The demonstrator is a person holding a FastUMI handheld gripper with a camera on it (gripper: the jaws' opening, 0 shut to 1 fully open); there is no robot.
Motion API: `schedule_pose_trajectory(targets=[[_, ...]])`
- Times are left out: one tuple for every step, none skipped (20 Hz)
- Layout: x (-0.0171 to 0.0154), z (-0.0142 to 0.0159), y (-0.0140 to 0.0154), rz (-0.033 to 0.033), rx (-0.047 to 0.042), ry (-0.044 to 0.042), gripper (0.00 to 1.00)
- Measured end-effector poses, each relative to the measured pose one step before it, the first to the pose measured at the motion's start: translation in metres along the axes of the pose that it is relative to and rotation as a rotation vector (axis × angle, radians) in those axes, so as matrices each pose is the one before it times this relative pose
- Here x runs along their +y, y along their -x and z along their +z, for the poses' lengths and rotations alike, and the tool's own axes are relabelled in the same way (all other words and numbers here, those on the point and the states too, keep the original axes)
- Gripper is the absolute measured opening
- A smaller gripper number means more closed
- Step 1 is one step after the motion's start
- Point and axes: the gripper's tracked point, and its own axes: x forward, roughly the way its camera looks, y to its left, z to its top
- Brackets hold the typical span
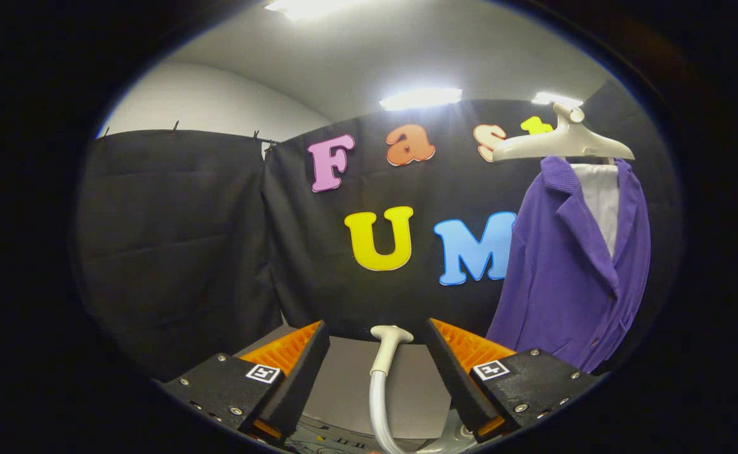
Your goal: Iron the clothes twice with a garment steamer, once on the left side and once on the right side.
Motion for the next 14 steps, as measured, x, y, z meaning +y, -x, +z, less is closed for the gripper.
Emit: schedule_pose_trajectory(targets=[[-0.00132, -0.00467, -0.0135, 0.00799, 0.03318, -0.00824, 0.95], [-0.00128, -0.00461, -0.01282, 0.00744, 0.02792, -0.00753, 0.95], [-0.0025, -0.00304, -0.01352, 0.00516, 0.02272, -0.00997, 0.95], [-0.00292, -0.00203, -0.01245, 0.00201, 0.01866, -0.00975, 0.95], [-0.00358, -0.00293, -0.01313, -0.00174, 0.02227, -0.0076, 0.95], [-0.00336, -0.00443, -0.01138, -0.0004, 0.02547, -0.00826, 0.95], [-0.00205, -0.00411, -0.0119, 0.00347, 0.02623, -0.00925, 0.95], [-0.00025, -0.00229, -0.01279, 0.00657, 0.02276, -0.00658, 0.95], [-0.00288, -0.00073, -0.0114, -0.00003, 0.01739, -0.00465, 0.95], [-0.00264, -0.00235, -0.01126, 0.00392, 0.02003, -0.00308, 0.96], [-0.00256, -0.00076, -0.01043, 0.00117, 0.0221, -0.00268, 0.96], [-0.00239, -0.00312, -0.00999, 0.0021, 0.02304, -0.00553, 0.95], [-0.00245, 0.00043, -0.01006, 0.00319, 0.0188, -0.0101, 0.95], [-0.00222, -0.00313, -0.01001, 0.00182, 0.02553, -0.0096, 0.95]])
